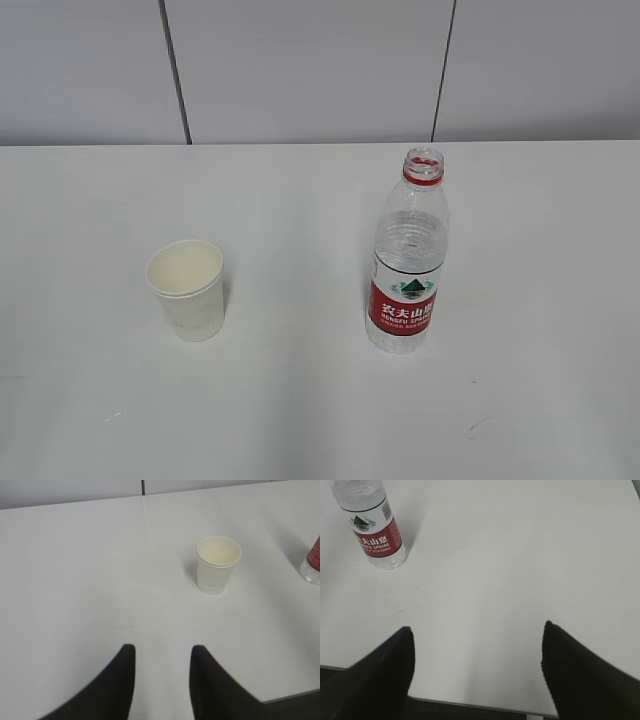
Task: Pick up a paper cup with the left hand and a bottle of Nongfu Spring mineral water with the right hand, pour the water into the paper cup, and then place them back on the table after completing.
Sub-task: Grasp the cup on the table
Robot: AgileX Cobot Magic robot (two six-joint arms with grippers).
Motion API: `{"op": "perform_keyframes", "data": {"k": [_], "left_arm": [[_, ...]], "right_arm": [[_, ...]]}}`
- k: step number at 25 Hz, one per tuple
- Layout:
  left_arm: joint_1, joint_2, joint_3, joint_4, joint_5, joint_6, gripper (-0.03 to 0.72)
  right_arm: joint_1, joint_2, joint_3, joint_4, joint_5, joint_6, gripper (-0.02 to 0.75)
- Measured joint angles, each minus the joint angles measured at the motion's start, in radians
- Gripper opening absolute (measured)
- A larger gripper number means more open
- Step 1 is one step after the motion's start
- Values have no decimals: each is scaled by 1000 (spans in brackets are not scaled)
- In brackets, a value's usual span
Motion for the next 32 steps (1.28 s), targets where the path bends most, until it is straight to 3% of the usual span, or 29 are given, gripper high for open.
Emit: {"op": "perform_keyframes", "data": {"k": [32], "left_arm": [[0,0,0,0,0,0,238]], "right_arm": [[0,0,0,0,0,0,586]]}}
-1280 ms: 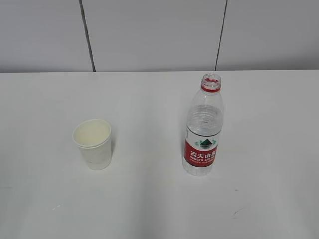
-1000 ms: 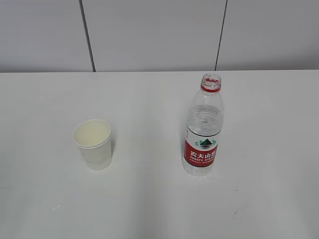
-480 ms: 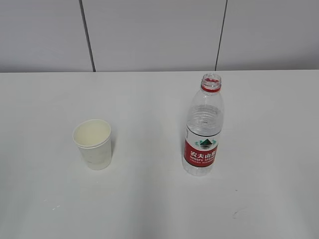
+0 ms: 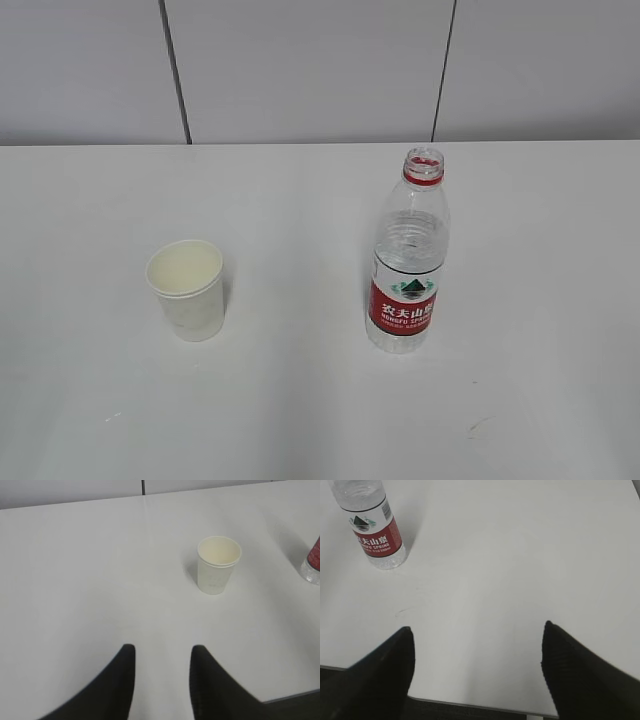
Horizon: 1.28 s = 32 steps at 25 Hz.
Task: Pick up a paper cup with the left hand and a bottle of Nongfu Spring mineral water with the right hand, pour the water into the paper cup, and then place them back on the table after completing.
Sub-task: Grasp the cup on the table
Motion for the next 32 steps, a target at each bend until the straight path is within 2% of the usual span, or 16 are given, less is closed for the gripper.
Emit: {"op": "perform_keyframes", "data": {"k": [18,21,23,26,32], "left_arm": [[0,0,0,-1,0,0,251],[0,0,0,-3,0,0,342],[0,0,0,-4,0,0,454],[0,0,0,-4,0,0,566],[0,0,0,-5,0,0,582]], "right_arm": [[0,0,0,0,0,0,586],[0,0,0,0,0,0,585],[0,0,0,0,-4,-2,585],[0,0,0,0,-9,-3,585],[0,0,-2,0,-11,-4,586]]}}
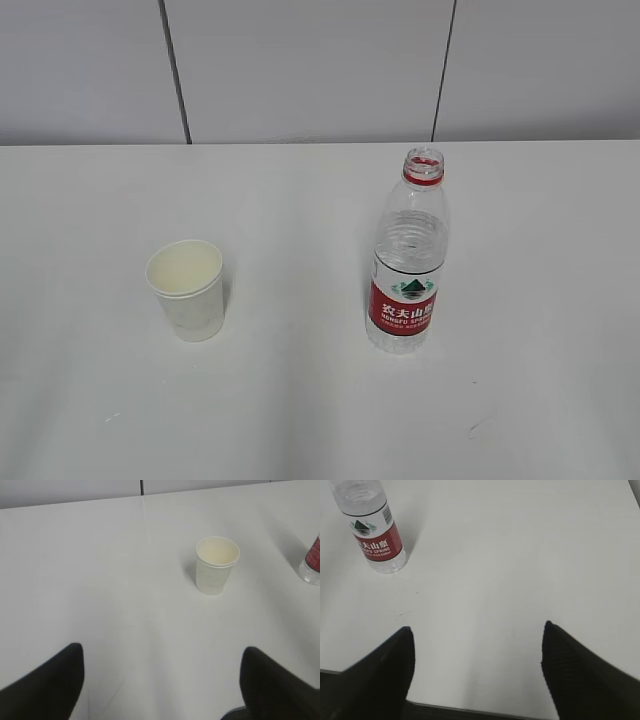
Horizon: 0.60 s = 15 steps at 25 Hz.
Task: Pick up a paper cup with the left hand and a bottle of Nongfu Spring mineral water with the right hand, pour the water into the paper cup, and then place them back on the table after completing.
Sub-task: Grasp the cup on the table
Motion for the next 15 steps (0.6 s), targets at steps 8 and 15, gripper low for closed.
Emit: {"op": "perform_keyframes", "data": {"k": [8,15], "left_arm": [[0,0,0,-1,0,0,582],[0,0,0,-3,0,0,573]], "right_arm": [[0,0,-10,0,-17,0,585],[0,2,-14,0,-202,-2,586]]}}
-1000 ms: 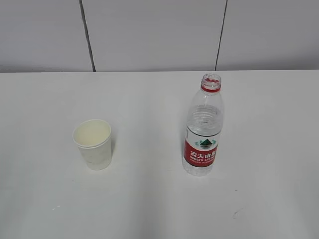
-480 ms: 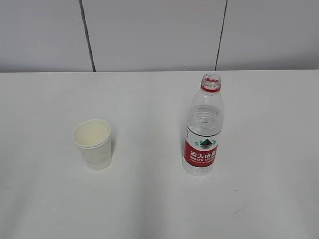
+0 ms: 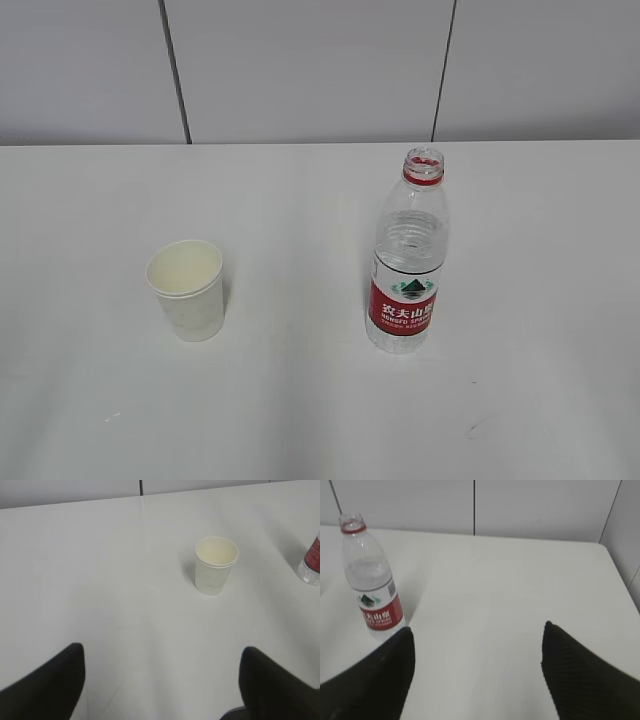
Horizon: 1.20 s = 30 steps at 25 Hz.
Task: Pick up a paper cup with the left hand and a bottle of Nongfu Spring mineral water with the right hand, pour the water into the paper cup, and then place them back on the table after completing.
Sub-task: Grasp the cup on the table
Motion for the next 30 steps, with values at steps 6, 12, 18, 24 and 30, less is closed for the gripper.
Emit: {"op": "perform_keyframes", "data": {"k": [6,12,18,24,30], "left_arm": [[0,0,0,0,0,0,567],[0,0,0,0,0,0,554],[0,0,-1,0,0,0,553],[0,0,-13,1,-138,0,553],[0,0,55,-1,-371,0,553]], "right_arm": [[0,0,15,0,-141,0,586],[0,2,62,0,-206,0,585],[0,3,153,0,-339,0,586],[0,4,214,0,-374,0,586],[0,19,227,0,-417,0,585]]}}
